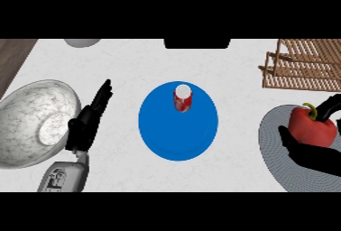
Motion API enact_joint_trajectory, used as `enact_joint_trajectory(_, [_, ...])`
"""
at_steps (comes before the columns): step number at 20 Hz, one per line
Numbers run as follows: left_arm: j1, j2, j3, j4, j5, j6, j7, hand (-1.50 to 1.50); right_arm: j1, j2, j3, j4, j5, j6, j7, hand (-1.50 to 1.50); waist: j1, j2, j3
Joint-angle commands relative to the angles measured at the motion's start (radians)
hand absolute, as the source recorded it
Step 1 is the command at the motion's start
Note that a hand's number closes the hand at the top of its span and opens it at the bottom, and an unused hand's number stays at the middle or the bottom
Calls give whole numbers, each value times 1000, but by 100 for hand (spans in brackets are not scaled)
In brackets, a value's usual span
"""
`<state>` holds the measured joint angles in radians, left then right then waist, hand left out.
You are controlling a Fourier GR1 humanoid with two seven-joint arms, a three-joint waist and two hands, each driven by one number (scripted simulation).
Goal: Pick the bell pepper from the placemat and place it in the tiered shelf
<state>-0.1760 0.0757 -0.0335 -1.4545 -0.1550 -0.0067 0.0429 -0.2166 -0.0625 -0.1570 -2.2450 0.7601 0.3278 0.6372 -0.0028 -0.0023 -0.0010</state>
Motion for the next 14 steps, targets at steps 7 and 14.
enact_joint_trajectory(7, [-6,5,5,-17,8,-18,15,0,-324,-246,-215,90,-31,43,138,150,6,2,1])
enact_joint_trajectory(14, [37,5,10,-25,16,-29,-26,0,-513,-379,-257,321,-39,6,163,150,12,2,0])
